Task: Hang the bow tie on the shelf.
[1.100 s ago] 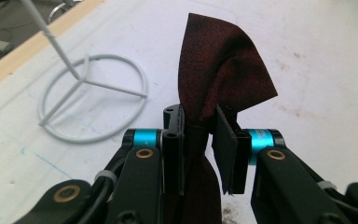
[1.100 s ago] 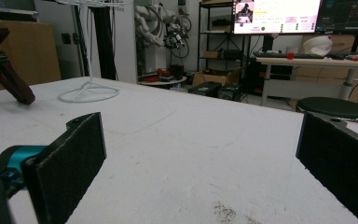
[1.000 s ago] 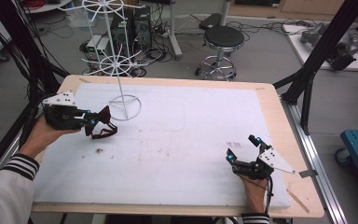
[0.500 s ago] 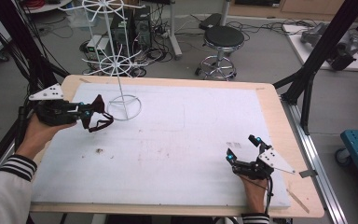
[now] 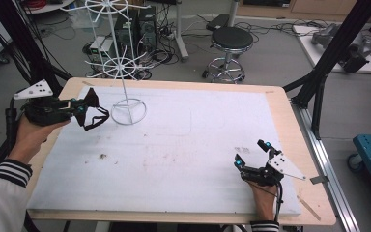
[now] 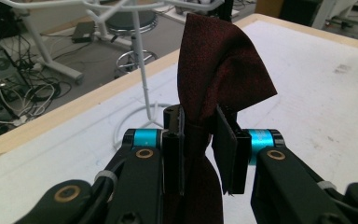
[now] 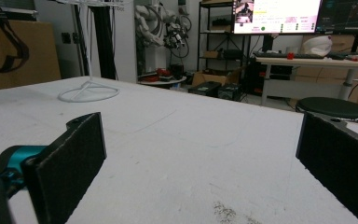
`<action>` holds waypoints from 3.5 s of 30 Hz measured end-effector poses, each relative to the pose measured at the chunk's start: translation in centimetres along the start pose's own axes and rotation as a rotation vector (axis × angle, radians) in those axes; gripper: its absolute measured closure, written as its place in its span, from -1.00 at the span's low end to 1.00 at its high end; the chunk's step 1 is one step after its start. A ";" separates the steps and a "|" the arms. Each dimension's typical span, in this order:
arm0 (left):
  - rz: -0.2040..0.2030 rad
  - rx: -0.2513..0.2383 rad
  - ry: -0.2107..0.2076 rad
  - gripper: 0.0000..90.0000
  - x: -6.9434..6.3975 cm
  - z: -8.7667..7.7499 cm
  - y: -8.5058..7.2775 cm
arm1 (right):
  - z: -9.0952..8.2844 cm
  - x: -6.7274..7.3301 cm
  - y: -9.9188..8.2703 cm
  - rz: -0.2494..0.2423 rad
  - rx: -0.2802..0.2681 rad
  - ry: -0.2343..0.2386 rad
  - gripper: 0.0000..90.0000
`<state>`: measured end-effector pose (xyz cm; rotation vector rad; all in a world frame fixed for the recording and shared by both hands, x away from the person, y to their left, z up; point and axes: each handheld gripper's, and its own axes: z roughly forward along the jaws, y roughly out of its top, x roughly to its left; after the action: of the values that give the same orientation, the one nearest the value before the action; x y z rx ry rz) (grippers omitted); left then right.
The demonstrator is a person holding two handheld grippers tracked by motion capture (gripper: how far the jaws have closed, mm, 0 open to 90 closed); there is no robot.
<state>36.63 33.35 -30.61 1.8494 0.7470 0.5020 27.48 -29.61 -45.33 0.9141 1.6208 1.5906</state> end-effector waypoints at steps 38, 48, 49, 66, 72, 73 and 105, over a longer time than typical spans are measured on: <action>0.036 -0.078 -0.059 0.64 -1.6 2.3 6.6 | 0.0 0.0 0.0 0.002 0.003 0.002 -0.98; 0.046 -0.044 -0.051 0.64 -1.2 3.6 7.4 | 0.0 0.0 0.0 0.006 0.003 0.002 -0.98; 0.047 -0.040 -0.049 0.64 -1.1 3.7 7.5 | 0.0 0.0 0.0 0.005 -0.001 0.001 -0.98; 0.042 -0.013 0.006 0.63 0.6 5.4 8.0 | -0.1 0.0 0.0 0.013 0.004 0.005 -0.98; 0.032 0.012 0.012 0.64 1.0 6.0 8.1 | 0.0 0.0 0.0 0.009 0.003 0.005 -0.98; 0.034 0.017 0.016 0.64 1.1 6.2 8.1 | 0.0 0.0 0.0 0.015 0.005 0.005 -0.98; -0.030 -0.019 0.077 0.07 1.3 6.6 8.1 | 0.0 0.0 0.0 0.004 -0.001 0.002 -0.98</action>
<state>43.87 27.66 -25.65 1.8075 0.8174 0.5614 27.49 -29.63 -45.33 0.9157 1.6203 1.5957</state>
